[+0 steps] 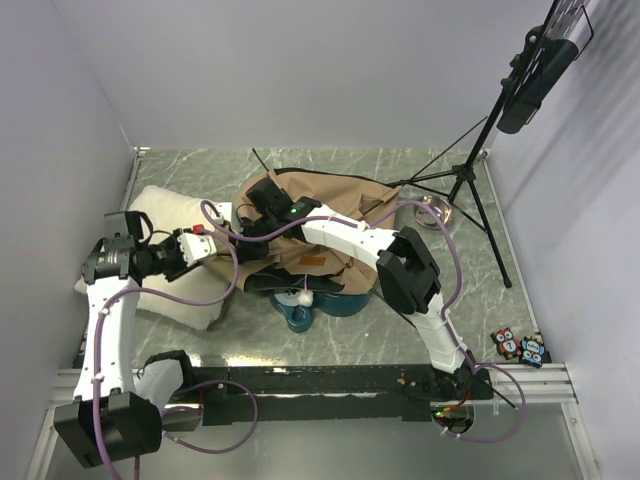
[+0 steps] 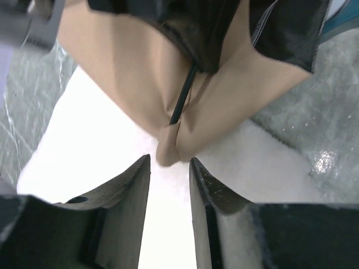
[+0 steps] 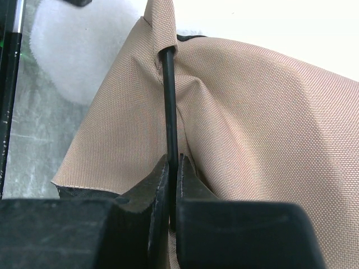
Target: Set up the pet tent
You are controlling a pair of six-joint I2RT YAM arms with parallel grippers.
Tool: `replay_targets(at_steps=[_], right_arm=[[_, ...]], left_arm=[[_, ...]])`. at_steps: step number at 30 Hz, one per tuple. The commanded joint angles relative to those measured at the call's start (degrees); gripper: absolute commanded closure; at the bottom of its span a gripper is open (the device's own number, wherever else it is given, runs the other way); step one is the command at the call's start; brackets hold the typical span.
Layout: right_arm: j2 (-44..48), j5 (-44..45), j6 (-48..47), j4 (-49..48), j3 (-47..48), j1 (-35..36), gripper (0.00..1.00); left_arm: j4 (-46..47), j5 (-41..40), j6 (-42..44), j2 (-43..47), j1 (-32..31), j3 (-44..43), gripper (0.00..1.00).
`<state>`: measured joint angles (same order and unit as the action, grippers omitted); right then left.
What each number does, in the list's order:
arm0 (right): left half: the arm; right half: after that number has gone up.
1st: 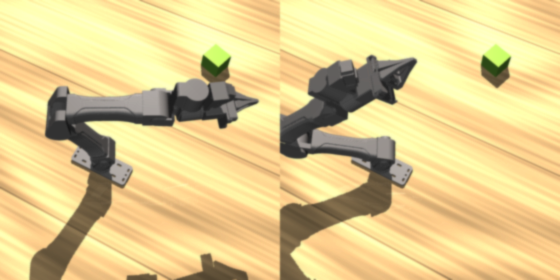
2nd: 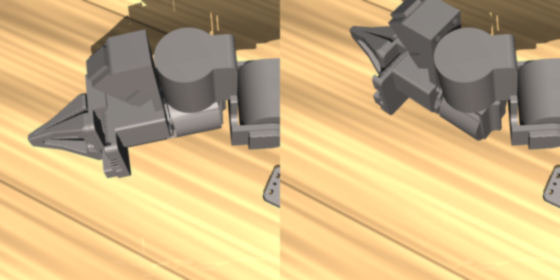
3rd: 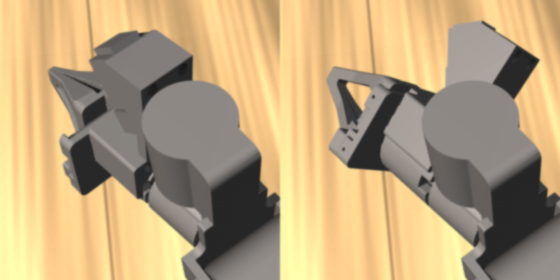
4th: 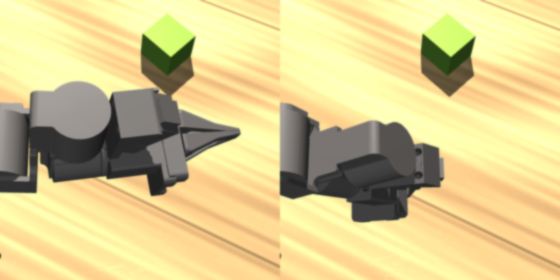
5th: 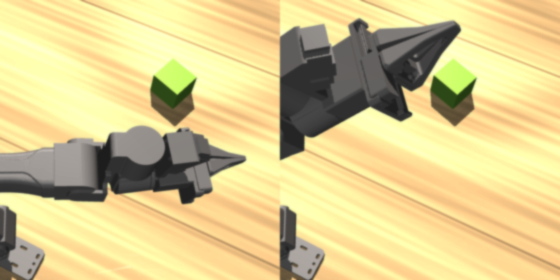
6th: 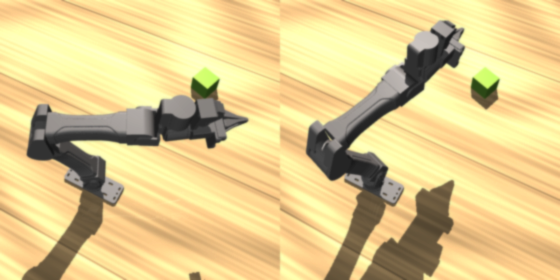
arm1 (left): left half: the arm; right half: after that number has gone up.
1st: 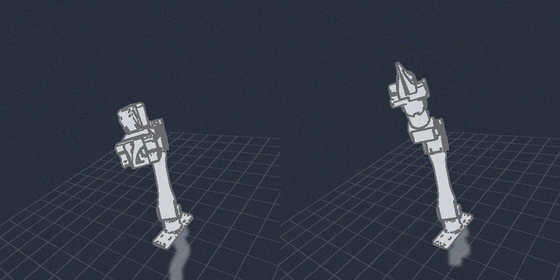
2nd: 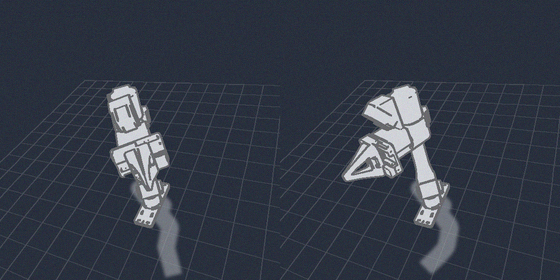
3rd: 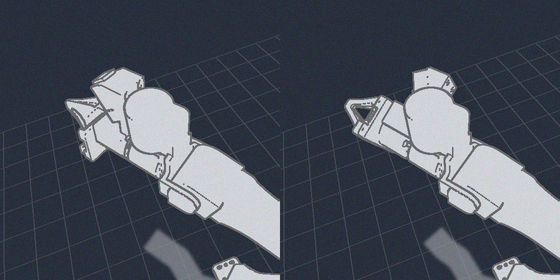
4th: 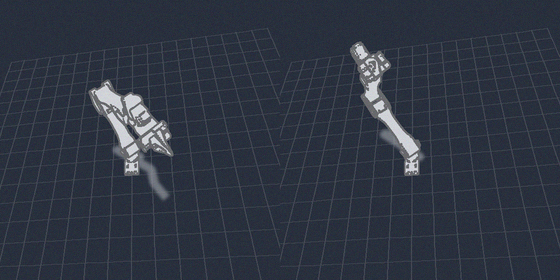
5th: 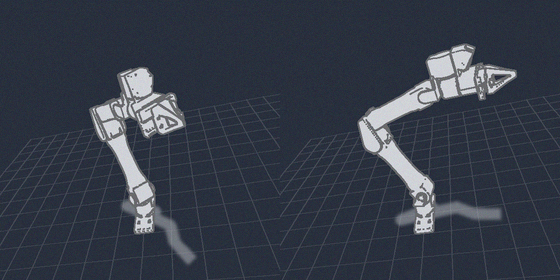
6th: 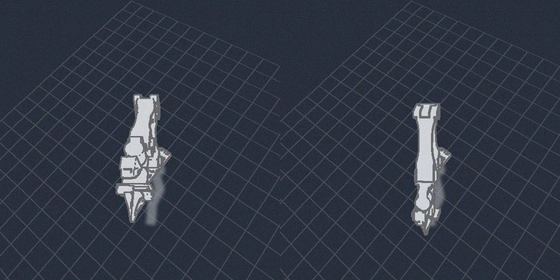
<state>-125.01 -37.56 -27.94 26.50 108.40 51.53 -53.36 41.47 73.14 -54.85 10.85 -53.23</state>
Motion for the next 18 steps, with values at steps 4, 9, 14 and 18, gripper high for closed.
replay_targets(at_steps=[4,9,14,18], right_arm=[[1.2,-0.7,2.8,-1.8,-0.6,0.2,1.0],[1.5,-1.5,3.2,-2.7,-0.6,0.2,1.0],[1.6,-2.5,3.4,-2.9,-0.6,0.2,1.0],[2.0,-3.0,3.3,-3.3,-1.2,0.2,1.0]], left_arm=[[-2.9,4.6,4.8,-4.5,1.8,-2.6,0.63],[1.4,4.9,3.7,-6.8,-0.3,-1.0,0.67],[7.9,3.1,1.4,-6.9,-3.7,2.4,0.7],[9.9,0.7,2.0,-7.3,-4.9,4.4,0.69]])
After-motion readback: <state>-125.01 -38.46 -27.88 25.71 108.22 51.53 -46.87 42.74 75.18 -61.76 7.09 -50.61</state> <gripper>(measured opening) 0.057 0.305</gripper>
